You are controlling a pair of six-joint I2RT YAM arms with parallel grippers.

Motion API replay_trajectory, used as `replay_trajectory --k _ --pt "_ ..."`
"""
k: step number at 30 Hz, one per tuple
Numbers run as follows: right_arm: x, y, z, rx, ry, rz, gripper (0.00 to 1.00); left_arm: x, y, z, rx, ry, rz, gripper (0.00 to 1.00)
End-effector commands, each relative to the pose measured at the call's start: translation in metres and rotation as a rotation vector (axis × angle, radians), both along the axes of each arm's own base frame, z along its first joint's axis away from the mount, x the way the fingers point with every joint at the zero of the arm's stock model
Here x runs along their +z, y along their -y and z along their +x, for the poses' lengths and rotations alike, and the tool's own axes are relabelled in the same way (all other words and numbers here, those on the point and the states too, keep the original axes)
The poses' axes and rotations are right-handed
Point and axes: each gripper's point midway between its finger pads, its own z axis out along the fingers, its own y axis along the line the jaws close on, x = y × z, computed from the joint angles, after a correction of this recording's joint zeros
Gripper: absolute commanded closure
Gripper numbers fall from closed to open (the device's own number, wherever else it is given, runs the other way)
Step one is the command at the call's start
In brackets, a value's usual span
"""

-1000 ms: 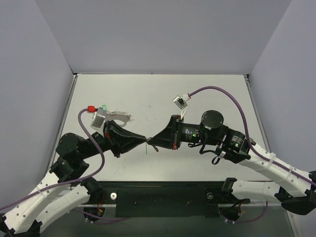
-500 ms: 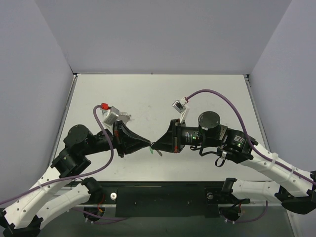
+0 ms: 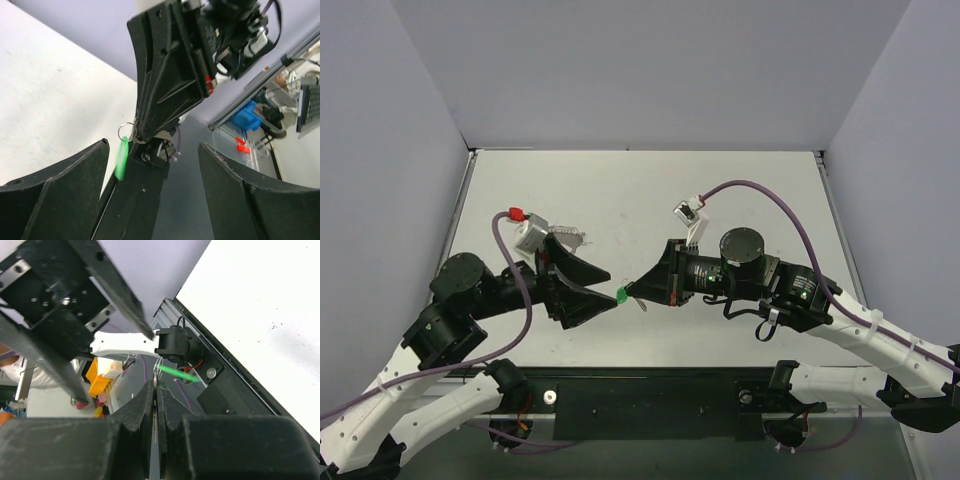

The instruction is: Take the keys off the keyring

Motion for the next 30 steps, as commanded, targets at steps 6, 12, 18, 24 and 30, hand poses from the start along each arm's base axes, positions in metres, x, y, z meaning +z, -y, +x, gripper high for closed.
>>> replay_trajectory --k 6,12,18,24,30 --pt "0.016 0.017 0.032 -0.25 -0.06 0.021 1.0 0.04 -0.039 0.017 0.267 0.016 -0.112 0.18" --pt "0.01 0.015 0.033 -0.28 -0.128 0.062 1.0 0.053 -0.05 0.01 0.281 0.0 -0.183 0.27" --pt "0.03 0.01 0.028 -0.246 -0.129 0.141 1.0 0.066 -0.057 0.003 0.268 -0.008 -0.354 0.3" --pt "0.034 -0.002 0.012 -0.113 -0.127 0.136 1.0 0.067 -0.058 0.006 0.281 0.023 -0.376 0.3" --pt "0.052 -0.022 -0.02 0.127 -0.126 0.264 1.0 0.063 -0.055 0.006 0.268 0.056 -0.377 0.33"
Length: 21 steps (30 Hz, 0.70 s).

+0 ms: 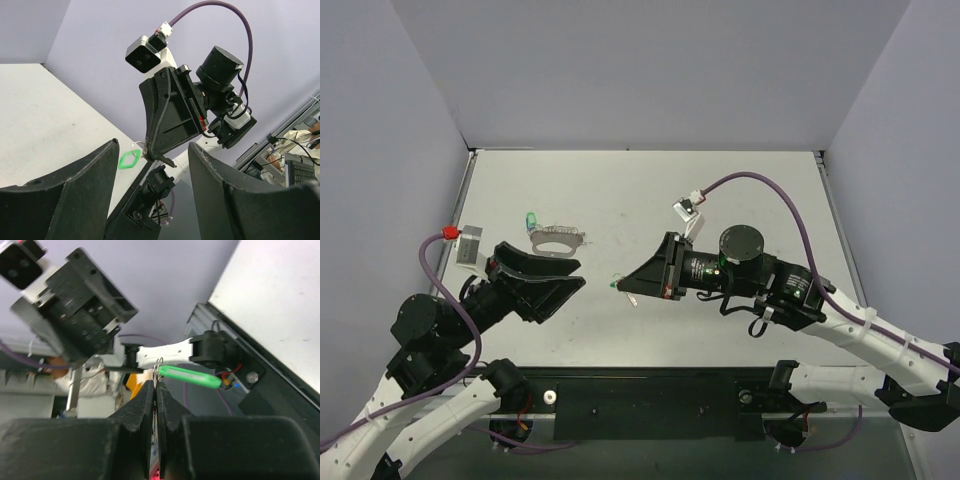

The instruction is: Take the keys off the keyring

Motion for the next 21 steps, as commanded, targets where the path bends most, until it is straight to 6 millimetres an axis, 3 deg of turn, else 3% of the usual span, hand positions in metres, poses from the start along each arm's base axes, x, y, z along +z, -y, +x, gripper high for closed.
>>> replay_trajectory --k 1,8,12,21 --pt "0.041 -0.015 -0.031 0.212 0.063 0.22 1.0 0.016 -0.004 -0.005 -0.002 0.072 -0.056 0.35" --pt "0.052 -0.024 -0.043 0.331 0.127 0.32 1.0 0.025 -0.017 -0.026 -0.025 0.175 -0.107 0.4" --pt "0.061 -0.033 -0.045 0.382 0.147 0.377 1.0 0.026 -0.016 -0.023 -0.01 0.198 -0.085 0.41" --pt "0.058 -0.039 -0.047 0.438 0.209 0.395 1.0 0.026 -0.011 -0.024 -0.034 0.212 -0.08 0.45"
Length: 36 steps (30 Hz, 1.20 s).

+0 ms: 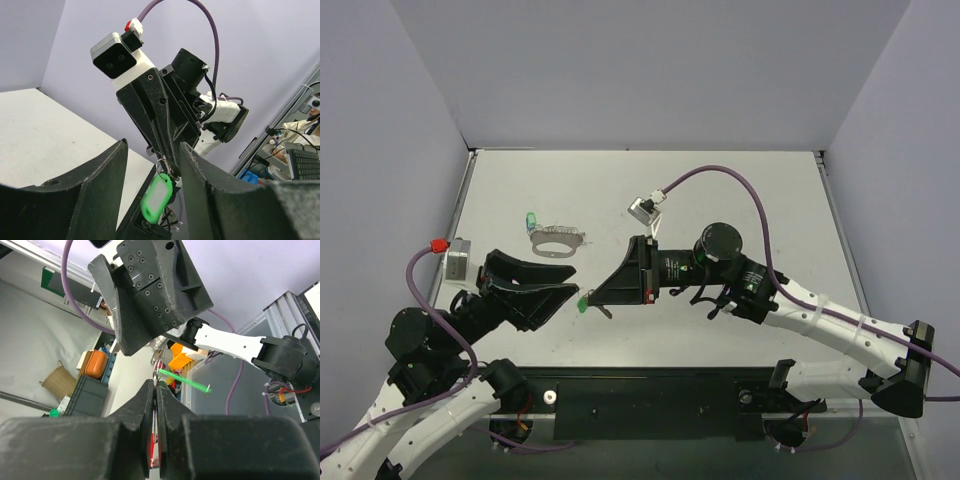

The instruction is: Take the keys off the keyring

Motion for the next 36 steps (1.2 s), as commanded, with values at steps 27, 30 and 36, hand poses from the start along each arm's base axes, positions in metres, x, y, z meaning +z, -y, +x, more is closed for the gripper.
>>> replay_trajectory --k 27,30,36 --pt "0.036 -0.002 0.001 0.019 0.125 0.127 1.0 -0.007 -0.017 -0.019 -0.029 -0.025 -0.081 0.54" --pt "0.036 -0.004 -0.001 0.023 0.124 0.125 1.0 -0.011 -0.014 -0.017 -0.035 -0.038 -0.072 0.54" --pt "0.037 -0.005 -0.003 0.031 0.129 0.125 1.0 -0.008 -0.011 -0.015 -0.045 -0.046 -0.083 0.54"
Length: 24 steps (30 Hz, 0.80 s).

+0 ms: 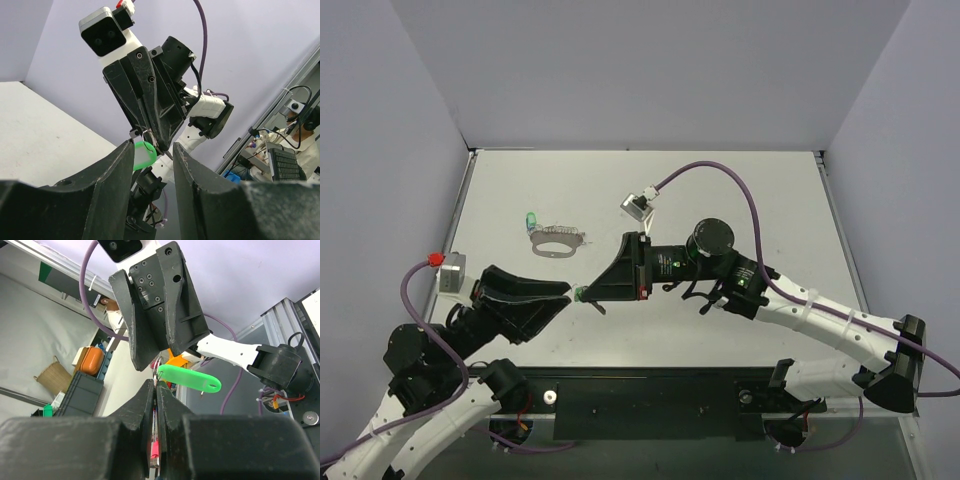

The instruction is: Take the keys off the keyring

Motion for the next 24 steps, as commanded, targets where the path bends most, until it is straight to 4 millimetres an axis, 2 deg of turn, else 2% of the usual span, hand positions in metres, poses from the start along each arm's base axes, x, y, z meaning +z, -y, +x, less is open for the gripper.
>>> replay_trajectory --k 1,7,13,15,16,20,23,24 --pt "0.037 0.004 -0.007 0.01 0.089 0.11 1.0 0.007 0.002 0.002 -0.004 -0.006 -0.021 0.54" --pt "0.037 0.003 -0.01 0.021 0.095 0.108 1.0 0.006 0.006 0.004 -0.018 -0.011 -0.022 0.56" --pt "0.034 0.003 -0.01 0.02 0.096 0.099 1.0 0.007 0.007 0.003 -0.027 -0.007 -0.034 0.62" --pt "0.033 0.003 -0.01 0.018 0.097 0.097 1.0 0.008 0.008 0.002 -0.034 -0.002 -0.035 0.67" --pt "0.032 0.003 -0.01 0.021 0.098 0.094 1.0 0.008 0.009 0.002 -0.038 0.0 -0.034 0.73" --pt "0.03 0.003 -0.01 0.021 0.097 0.087 1.0 0.01 0.011 -0.001 -0.058 0.017 -0.034 0.85" --pt "0.027 0.001 -0.009 0.022 0.095 0.079 1.0 0.009 0.013 0.0 -0.061 0.017 -0.028 1.0" --pt "0.026 0.001 -0.009 0.02 0.096 0.075 1.0 0.008 0.013 -0.001 -0.061 0.018 -0.022 1.0"
